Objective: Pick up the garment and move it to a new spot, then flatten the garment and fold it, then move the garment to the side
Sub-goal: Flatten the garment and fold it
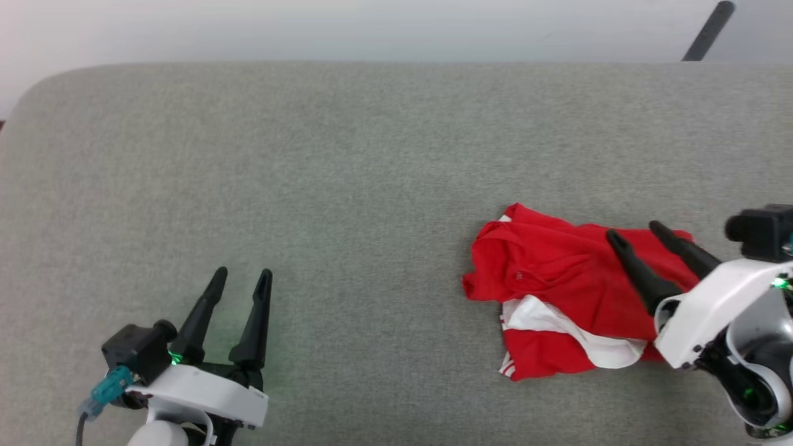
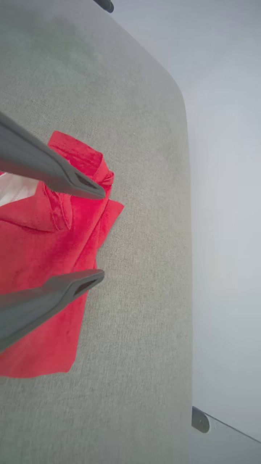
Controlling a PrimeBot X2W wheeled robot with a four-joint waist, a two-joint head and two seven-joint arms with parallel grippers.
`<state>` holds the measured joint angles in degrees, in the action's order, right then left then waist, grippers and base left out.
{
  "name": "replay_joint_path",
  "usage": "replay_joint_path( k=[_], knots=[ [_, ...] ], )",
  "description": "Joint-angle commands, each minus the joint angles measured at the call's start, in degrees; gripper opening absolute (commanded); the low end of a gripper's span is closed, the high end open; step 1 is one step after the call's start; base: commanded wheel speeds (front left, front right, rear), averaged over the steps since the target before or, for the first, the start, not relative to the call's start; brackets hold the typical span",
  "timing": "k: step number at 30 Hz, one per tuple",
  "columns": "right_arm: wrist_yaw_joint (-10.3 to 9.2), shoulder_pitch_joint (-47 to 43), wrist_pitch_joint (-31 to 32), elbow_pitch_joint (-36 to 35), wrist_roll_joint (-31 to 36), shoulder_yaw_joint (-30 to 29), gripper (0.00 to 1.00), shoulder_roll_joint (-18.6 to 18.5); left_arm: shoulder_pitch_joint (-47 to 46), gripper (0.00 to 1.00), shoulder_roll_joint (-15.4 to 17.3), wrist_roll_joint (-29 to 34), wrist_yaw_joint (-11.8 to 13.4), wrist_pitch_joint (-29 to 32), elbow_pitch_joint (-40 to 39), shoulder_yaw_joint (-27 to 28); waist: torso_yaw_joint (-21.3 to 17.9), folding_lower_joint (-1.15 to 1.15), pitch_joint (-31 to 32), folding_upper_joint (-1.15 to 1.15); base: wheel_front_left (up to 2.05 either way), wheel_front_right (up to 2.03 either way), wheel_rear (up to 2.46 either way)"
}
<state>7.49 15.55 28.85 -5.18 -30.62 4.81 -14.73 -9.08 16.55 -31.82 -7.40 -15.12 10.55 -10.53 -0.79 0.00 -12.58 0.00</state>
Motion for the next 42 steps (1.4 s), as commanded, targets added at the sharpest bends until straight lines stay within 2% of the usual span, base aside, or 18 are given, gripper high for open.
replay_joint_path(
  k=[1,12,21,31,42],
  knots=[
    [-0.01,-0.75,-1.14,0.04,-0.44,-0.40,1.00,-0.32,0.47,1.00,0.24,-0.21,-0.13,0.05,0.18,0.03,-1.24,0.00,1.14,0.00,0.00,0.00,0.00],
    [-0.01,-5.15,-18.84,7.35,-2.13,-1.36,1.00,-2.61,2.03,1.00,0.60,-0.83,-0.13,0.06,2.98,-0.05,-3.22,0.00,4.88,0.00,0.00,0.00,0.00],
    [-0.01,-8.21,-30.22,12.47,-0.70,0.12,1.00,-2.32,4.94,1.00,0.21,3.99,-0.13,0.06,3.90,3.30,-3.07,0.00,7.68,0.00,0.00,0.00,0.00],
    [-0.01,-10.68,-34.53,13.77,-0.96,-0.59,1.00,-3.64,8.91,1.00,-0.83,8.23,-0.13,0.05,1.39,6.74,-1.14,0.00,9.72,0.00,0.00,0.00,0.00],
    [-0.01,-17.60,-34.61,7.13,1.45,-4.77,1.00,-2.43,16.18,1.00,-2.23,10.64,-0.13,0.05,-4.95,10.81,-0.04,0.00,9.33,0.00,0.00,0.00,0.00]
  ],
)
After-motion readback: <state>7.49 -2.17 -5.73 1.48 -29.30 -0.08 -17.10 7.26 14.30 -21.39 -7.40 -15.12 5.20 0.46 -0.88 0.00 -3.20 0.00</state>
